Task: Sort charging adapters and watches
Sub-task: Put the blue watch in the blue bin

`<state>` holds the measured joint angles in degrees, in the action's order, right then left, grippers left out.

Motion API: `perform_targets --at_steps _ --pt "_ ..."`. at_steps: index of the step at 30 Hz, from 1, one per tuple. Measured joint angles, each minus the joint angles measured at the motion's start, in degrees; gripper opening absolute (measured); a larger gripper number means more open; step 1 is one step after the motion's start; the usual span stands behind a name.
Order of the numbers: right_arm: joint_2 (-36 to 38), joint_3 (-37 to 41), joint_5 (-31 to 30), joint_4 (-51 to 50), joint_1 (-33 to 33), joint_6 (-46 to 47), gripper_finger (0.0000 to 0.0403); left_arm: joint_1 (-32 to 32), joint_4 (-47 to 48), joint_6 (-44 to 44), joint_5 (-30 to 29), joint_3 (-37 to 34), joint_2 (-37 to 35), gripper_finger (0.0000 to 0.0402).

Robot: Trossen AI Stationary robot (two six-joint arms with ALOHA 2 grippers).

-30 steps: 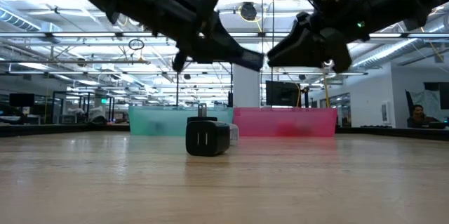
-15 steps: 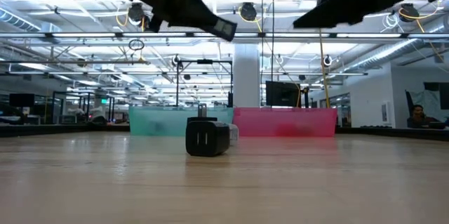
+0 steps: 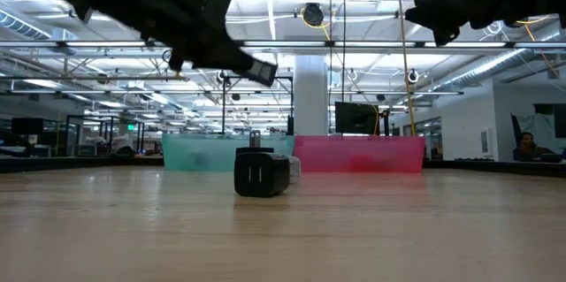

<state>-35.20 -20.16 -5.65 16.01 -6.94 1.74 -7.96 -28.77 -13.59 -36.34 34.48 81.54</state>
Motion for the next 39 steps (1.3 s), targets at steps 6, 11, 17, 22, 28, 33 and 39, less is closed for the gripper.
perform_targets --at_steps 6,11,17,22,28,33,39 --pt "4.14 1.01 5.84 -1.20 2.56 4.02 0.0146 5.26 -16.11 -0.05 1.77 -10.03 -0.12 0.0059" --pt "5.56 1.05 13.10 -3.38 3.32 5.12 0.0146 10.94 -29.11 3.48 1.73 -13.91 -0.17 0.0069" --pt "6.78 1.05 14.70 -3.63 4.57 5.06 0.0146 18.99 -28.07 3.77 1.80 -13.59 -0.15 0.0060" --pt "6.97 1.05 14.71 -4.44 6.35 5.09 0.0146 24.52 -27.83 2.29 3.74 -13.59 -0.15 0.0070" --pt "6.87 1.05 14.71 -4.37 7.61 5.10 0.0146 27.76 -19.97 -2.72 4.83 -13.57 -0.13 0.0062" --pt "6.87 1.05 14.71 -4.37 7.72 5.12 0.0146 28.23 -15.69 -5.61 4.92 -13.57 -0.13 0.0062" --pt "6.81 1.27 14.71 -3.91 7.72 5.11 0.0146 28.19 -12.59 -6.12 4.86 -13.57 -0.13 0.0077"
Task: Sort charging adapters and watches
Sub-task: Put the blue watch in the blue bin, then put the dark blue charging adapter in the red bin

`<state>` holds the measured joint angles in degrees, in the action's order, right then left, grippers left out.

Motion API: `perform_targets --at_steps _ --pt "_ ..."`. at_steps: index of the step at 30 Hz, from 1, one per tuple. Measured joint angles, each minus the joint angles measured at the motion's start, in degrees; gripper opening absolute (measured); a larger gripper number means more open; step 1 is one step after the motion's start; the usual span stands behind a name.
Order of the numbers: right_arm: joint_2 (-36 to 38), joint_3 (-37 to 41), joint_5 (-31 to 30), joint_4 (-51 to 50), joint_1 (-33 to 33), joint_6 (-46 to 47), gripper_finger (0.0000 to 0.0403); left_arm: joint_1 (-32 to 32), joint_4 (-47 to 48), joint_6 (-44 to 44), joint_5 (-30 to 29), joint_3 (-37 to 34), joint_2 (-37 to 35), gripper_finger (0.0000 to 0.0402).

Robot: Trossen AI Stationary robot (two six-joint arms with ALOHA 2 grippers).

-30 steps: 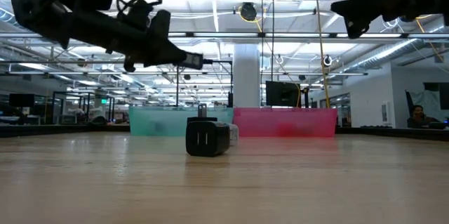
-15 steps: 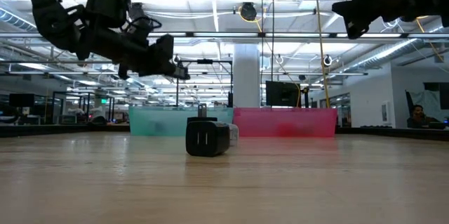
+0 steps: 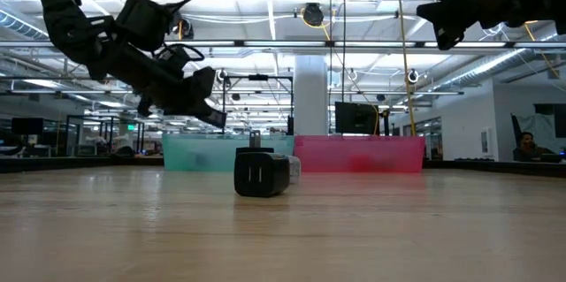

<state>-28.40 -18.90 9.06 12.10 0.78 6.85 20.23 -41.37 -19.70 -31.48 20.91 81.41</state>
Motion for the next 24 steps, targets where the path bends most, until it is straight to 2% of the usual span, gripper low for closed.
perform_targets --at_steps 7,15,24 --pt "-0.01 2.89 0.02 4.98 0.00 0.01 0.0146 -0.01 2.75 -2.08 0.00 0.00 0.00 0.0059" --pt "-0.03 3.32 0.04 6.31 0.00 0.01 0.0146 -0.37 2.80 -1.88 -0.51 0.00 0.00 0.0090" --pt "-0.03 3.32 0.02 6.31 0.00 -0.06 0.0146 -0.37 3.11 -3.33 -0.31 0.00 0.00 0.0052"
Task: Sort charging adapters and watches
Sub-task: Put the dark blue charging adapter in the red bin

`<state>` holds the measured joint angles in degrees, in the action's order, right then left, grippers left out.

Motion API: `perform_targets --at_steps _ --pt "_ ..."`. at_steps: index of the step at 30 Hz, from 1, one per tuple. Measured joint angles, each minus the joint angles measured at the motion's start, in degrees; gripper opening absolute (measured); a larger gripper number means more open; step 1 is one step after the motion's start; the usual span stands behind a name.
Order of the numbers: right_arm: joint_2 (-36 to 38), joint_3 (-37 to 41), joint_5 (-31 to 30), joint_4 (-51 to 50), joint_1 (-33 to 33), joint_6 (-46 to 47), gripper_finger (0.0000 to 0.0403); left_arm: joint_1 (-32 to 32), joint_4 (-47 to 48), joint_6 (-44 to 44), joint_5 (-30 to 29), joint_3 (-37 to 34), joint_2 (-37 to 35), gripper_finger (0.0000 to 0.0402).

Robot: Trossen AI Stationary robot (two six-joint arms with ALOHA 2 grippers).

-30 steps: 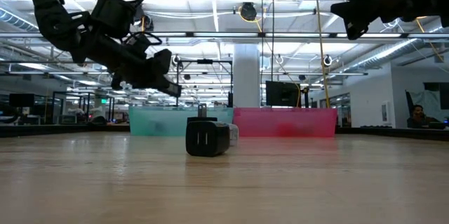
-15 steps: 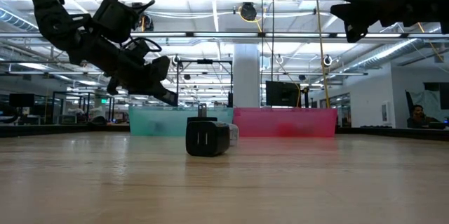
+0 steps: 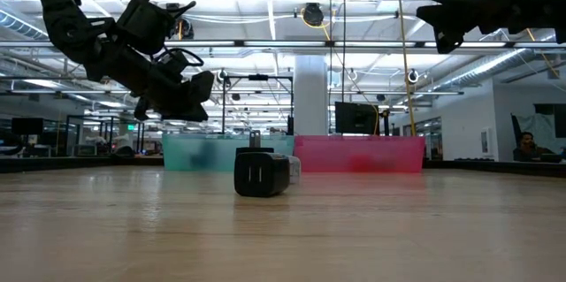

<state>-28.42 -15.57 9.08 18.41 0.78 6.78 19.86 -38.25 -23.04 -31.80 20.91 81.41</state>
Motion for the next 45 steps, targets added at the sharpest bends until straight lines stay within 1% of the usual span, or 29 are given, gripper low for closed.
perform_targets --at_steps 6,10,14,17,20,23,26,28,31,36,38,41,43,45 --pt "0.00 0.00 0.00 0.00 0.00 -0.88 0.0146 -0.02 -0.03 -0.67 1.19 0.00 0.00 0.0033" --pt "0.00 0.00 0.00 0.00 0.00 -3.68 0.0146 -0.02 -0.05 -3.30 5.31 0.00 0.00 0.0025" --pt "0.00 0.00 0.00 0.18 0.00 -4.48 0.0146 -0.04 -0.73 -6.13 11.98 0.00 0.00 0.0015" --pt "0.00 0.00 0.00 0.19 0.00 -4.48 0.0146 -0.04 -2.58 -8.83 19.36 0.00 0.00 0.0006" --pt "0.02 0.00 0.00 0.20 0.00 -4.48 0.0146 -0.03 -7.07 -9.16 28.01 0.00 0.02 0.0002" --pt "-0.51 0.02 0.00 0.88 -0.24 -4.48 0.0146 -0.32 -12.77 -8.99 35.78 0.00 0.02 0.0011" --pt "-2.21 0.05 0.00 3.12 -0.71 -4.48 0.0146 -1.56 -18.01 -8.61 39.47 0.00 0.02 0.0022" --pt "-4.08 0.07 0.00 5.66 -1.27 -4.48 0.0146 -2.96 -19.72 -8.16 39.70 0.00 0.02 0.0025" --pt "-7.96 0.07 0.01 9.72 -2.53 -4.48 0.0146 -5.56 -20.25 -6.75 38.24 0.00 0.02 0.0021" --pt "-17.44 0.07 -0.04 16.88 -5.10 -5.27 0.0146 -10.63 -17.65 -6.65 33.56 0.00 0.02 0.0009" --pt "-21.96 0.07 -0.11 19.91 -5.95 -6.00 0.0146 -12.87 -18.07 -6.56 30.54 0.00 0.02 0.0010" --pt "-29.23 0.07 -1.22 25.45 -6.32 -6.37 0.0146 -16.34 -19.40 -3.84 26.09 0.00 0.02 0.0028" --pt "-33.83 -0.02 -5.09 28.74 -5.95 -6.16 0.0149 -18.43 -19.51 -2.30 23.26 0.00 0.02 0.0052" --pt "-38.47 -1.22 -8.22 28.59 -4.99 -6.11 0.0159 -20.11 -19.21 -1.49 20.70 0.00 0.02 0.0085"
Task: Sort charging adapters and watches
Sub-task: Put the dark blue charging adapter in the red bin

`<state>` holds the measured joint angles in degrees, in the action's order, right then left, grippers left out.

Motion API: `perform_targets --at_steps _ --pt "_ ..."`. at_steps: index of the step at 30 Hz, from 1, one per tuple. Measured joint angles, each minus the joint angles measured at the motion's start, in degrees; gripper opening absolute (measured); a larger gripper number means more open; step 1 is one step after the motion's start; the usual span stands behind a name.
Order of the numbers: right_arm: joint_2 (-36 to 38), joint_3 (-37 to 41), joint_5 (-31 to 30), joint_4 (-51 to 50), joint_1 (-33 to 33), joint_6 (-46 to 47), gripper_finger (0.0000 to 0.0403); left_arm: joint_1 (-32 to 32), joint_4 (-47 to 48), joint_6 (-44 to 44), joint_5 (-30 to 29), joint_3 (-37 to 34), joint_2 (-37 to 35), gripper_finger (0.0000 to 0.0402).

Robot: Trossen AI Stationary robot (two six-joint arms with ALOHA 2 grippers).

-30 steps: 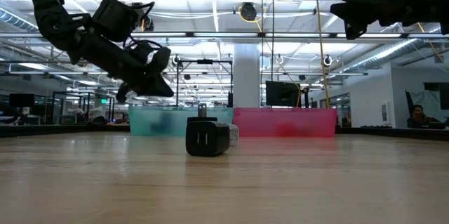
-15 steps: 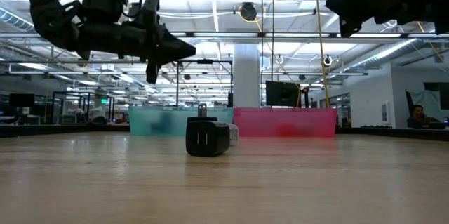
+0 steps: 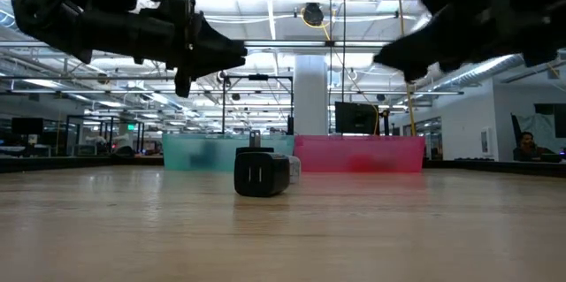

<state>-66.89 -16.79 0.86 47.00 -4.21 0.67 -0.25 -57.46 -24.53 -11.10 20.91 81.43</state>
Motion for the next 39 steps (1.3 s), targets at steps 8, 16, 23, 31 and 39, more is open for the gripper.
perform_targets --at_steps 8,16,23,31,39 --pt "-19.01 -11.37 2.14 -4.29 3.15 5.98 0.0250 -4.00 2.82 1.18 -2.90 0.00 0.00 0.0221" --pt "-33.10 -20.85 3.92 -5.60 2.56 -1.20 0.0298 -4.50 2.81 4.59 -3.03 0.00 0.00 0.0280" --pt "-39.47 -23.08 3.89 -5.37 2.61 -3.78 0.0292 -4.50 3.39 4.61 -3.01 0.00 0.00 0.0280" --pt "-40.09 -23.28 3.78 -2.37 2.63 -7.31 0.0291 -4.50 3.75 4.92 -3.69 0.00 0.00 0.0277" --pt "-40.09 -25.54 3.89 -6.29 2.76 -15.89 0.0290 -4.50 3.75 4.57 -4.01 0.00 0.00 0.0278"
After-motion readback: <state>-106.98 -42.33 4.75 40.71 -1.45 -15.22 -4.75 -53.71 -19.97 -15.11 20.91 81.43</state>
